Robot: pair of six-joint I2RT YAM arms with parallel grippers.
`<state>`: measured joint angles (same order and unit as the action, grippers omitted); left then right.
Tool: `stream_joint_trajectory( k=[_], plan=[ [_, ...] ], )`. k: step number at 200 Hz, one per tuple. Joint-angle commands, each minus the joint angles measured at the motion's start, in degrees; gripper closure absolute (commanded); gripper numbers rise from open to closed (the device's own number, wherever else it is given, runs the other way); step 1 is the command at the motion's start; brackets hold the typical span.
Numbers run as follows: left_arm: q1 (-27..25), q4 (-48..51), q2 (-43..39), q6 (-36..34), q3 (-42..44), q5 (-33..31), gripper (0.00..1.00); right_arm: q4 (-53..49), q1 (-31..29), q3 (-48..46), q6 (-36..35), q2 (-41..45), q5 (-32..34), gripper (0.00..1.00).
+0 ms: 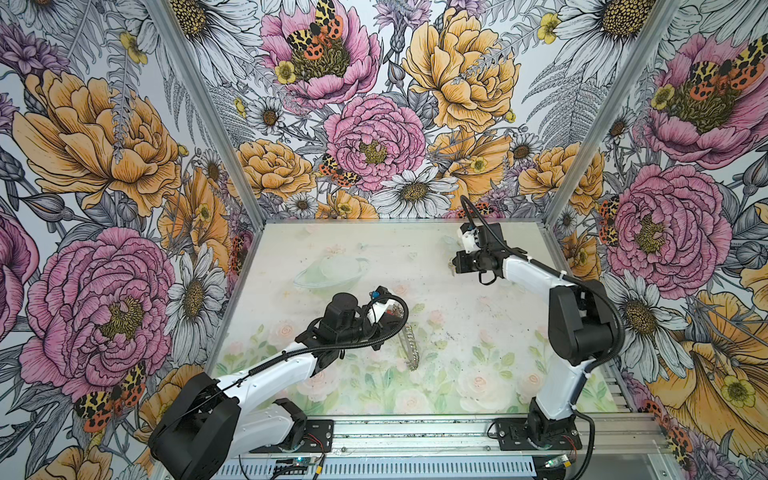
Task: Put the keys on the keyring
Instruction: 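Grasp the yellow-tag key with the right gripper and lift it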
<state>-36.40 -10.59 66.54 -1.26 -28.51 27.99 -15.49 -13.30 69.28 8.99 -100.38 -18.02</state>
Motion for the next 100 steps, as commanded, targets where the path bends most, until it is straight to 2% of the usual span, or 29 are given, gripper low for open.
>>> stream_joint_trajectory(
  k=[1, 61, 100],
  plan=[
    [-1.5, -3.4, -1.2, -1.0, -0.1, 3.0, 1.00, 8.9, -2.3, -9.6, -0.6, 9.2, -2.5, 1.00],
    [-3.8, -0.7, -3.7, -5.3, -1.1, 7.6, 1.00, 10.4, -11.0, -27.1, -1.7, 34.3, -6.2, 1.00],
    [-4.4, 0.6, -5.0, -9.8, -0.2, 9.5, 1.00, 9.2, -18.3, -31.0, -4.4, 41.0, -6.3, 1.00]
  ],
)
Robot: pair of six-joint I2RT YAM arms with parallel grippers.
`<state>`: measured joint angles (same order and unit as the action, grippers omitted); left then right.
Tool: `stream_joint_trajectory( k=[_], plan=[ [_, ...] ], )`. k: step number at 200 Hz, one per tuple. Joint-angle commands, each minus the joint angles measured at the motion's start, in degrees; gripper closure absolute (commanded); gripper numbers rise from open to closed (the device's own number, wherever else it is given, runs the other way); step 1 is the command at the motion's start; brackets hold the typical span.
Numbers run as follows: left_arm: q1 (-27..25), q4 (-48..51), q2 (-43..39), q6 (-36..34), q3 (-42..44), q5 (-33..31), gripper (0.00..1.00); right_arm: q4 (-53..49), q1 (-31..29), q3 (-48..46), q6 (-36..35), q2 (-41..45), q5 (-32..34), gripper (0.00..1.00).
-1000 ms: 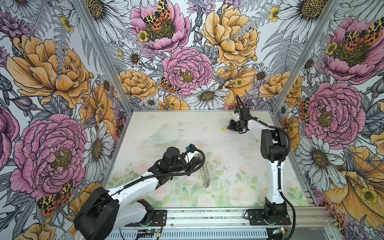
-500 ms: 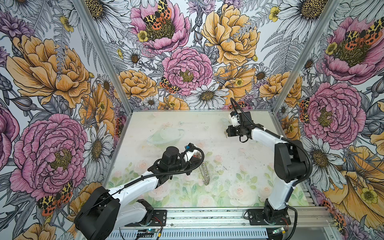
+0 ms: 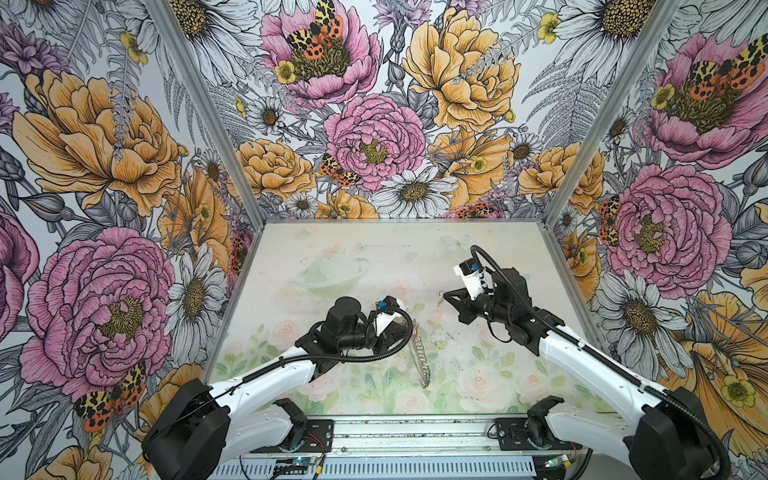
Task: Put the keys on the keyring
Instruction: 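Grasp the yellow-tag key with the right gripper and lift it, then carry the yellow-tag key with the right gripper toward the held ring plate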
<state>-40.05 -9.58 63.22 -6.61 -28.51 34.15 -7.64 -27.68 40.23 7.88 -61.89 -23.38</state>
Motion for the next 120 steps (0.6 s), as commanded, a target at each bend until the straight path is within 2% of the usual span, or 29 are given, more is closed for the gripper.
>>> stream_joint_trajectory(
  k=[1, 16, 44, 76, 120],
  plan=[
    [-0.8, -0.3, -1.7, -4.5, -0.3, 3.3, 1.00, 1.3, -4.2, -2.1, -3.4, 2.7, -0.9, 1.00],
    [-1.4, 1.5, -1.9, -6.0, -1.1, 1.3, 1.00, 1.2, -8.0, -3.6, -6.1, 4.7, 1.3, 1.00],
    [-2.4, 3.8, -1.8, -11.1, -1.6, 1.2, 1.00, 1.2, -11.5, -5.0, -7.9, 6.4, 0.1, 1.00],
    [-5.0, 6.6, -2.8, -20.0, -0.9, 0.0, 1.00, 1.2, -13.0, -6.6, -10.5, 6.3, -1.4, 1.00],
    [-5.1, 6.6, -4.6, -26.1, 0.9, 0.2, 1.00, 1.2, -15.1, -8.4, -12.6, 6.1, -2.4, 1.00]
  ],
)
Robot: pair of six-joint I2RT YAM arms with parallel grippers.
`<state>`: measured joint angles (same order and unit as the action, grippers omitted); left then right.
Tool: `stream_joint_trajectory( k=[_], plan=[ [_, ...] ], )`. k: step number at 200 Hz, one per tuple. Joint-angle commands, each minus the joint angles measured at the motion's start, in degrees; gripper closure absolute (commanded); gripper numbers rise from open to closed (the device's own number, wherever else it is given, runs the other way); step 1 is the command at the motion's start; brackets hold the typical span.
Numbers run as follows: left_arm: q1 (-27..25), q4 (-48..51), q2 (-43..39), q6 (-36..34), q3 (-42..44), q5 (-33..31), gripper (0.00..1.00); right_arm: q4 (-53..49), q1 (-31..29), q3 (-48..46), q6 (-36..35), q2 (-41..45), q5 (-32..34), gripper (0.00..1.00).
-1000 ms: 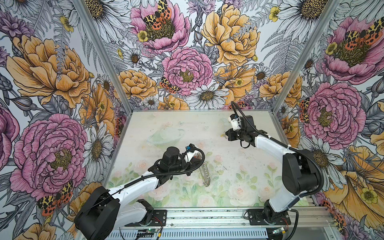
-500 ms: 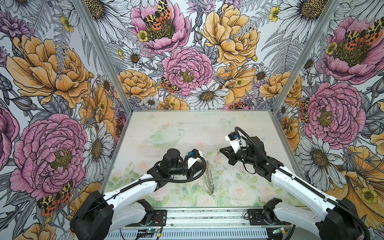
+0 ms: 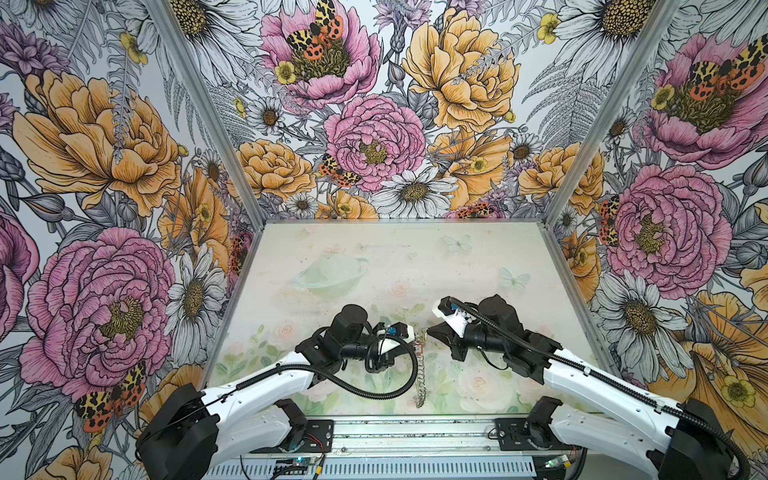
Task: Put the keys on the keyring
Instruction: 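Carry the yellow-tag key with the right gripper toward the held ring plate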
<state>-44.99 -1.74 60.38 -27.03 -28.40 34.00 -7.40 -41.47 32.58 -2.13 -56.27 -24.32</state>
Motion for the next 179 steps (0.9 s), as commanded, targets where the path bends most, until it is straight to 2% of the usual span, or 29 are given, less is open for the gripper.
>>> stream_joint_trajectory(
  k=[1, 33, 75, 179],
  plan=[
    [-0.2, -1.2, -1.7, -5.8, 0.8, 0.3, 1.00, 1.0, -1.4, -0.8, -2.6, 0.5, -1.5, 1.00],
    [-0.4, -1.2, -0.3, -8.0, 1.2, -1.6, 1.00, 1.2, -3.7, -2.2, -5.3, 1.2, -1.4, 1.00],
    [-0.5, -1.2, 0.9, -8.6, 1.5, -1.1, 1.00, 3.4, -6.8, -4.2, -7.6, 2.2, -0.4, 1.00],
    [0.1, 0.6, 1.6, -7.1, 0.7, 3.9, 1.00, 9.0, -9.4, -8.6, -11.2, 7.0, 2.3, 1.00]
  ],
)
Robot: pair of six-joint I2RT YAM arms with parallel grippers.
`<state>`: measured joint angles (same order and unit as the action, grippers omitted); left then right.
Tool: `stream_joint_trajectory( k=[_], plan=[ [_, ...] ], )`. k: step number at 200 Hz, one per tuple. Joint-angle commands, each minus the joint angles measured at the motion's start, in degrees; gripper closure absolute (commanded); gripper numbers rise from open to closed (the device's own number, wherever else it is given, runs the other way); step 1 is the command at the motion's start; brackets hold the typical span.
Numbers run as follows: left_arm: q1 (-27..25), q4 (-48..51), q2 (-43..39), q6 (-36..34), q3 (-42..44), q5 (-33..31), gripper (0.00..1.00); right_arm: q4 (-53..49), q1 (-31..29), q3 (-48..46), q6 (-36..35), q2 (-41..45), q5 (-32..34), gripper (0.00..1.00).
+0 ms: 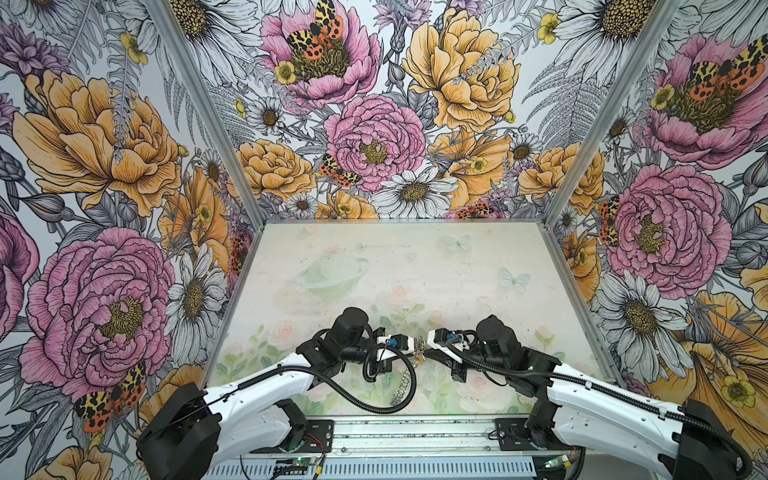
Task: Put the keys on the keyring
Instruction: 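Carry the yellow-tag key with the right gripper toward the held ring plate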
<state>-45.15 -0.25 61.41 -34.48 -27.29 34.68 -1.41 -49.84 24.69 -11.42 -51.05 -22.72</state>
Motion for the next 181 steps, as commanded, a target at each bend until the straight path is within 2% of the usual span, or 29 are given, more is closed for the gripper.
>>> stream_joint_trajectory(
  k=[1, 91, 181],
  plan=[
    [0.2, -0.9, 0.6, 0.3, -0.5, 3.2, 1.00, 3.0, -1.0, -0.8, -1.9, 1.9, 0.7, 1.00],
    [2.2, -0.4, 0.9, 2.1, -1.0, 7.9, 1.00, 3.1, -4.2, -2.5, -5.1, 2.7, 2.5, 1.00],
    [3.2, -0.1, 1.4, 2.6, -1.3, 8.6, 1.00, 3.2, -6.7, -3.8, -5.8, 5.3, 3.6, 1.00]
  ],
)
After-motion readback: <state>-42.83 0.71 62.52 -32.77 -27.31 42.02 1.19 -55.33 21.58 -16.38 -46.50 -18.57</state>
